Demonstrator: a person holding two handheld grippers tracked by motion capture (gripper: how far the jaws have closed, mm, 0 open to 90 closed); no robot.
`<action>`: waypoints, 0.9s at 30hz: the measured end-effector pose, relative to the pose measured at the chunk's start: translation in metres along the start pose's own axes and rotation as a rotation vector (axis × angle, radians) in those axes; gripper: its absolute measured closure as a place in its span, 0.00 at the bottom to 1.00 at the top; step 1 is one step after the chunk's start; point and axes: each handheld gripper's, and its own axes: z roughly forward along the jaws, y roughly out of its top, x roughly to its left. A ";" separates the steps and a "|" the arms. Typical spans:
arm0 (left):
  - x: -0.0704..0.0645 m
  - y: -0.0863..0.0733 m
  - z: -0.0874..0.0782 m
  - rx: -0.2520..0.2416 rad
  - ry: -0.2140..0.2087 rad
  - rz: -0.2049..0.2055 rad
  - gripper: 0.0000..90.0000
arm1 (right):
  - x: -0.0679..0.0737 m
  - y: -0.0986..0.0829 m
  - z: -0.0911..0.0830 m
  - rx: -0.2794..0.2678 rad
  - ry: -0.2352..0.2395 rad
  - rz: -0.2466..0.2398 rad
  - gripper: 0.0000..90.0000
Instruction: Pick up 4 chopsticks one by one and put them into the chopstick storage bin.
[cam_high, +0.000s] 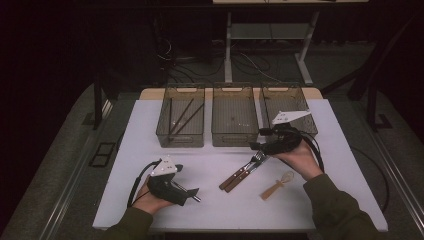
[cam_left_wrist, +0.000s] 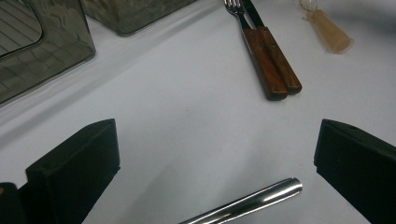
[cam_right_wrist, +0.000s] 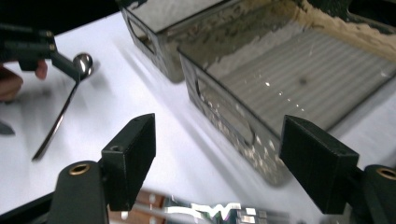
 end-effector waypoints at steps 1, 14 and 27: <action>0.000 0.000 0.000 0.002 0.001 0.000 0.00 | 0.000 -0.003 -0.002 0.000 -0.003 0.000 0.30; -0.001 0.000 0.000 0.005 0.003 0.008 0.00 | -0.008 -0.044 -0.046 0.004 -0.038 0.026 0.36; -0.002 0.001 -0.001 0.003 0.004 0.014 0.00 | -0.020 -0.092 -0.086 0.031 -0.080 0.076 0.56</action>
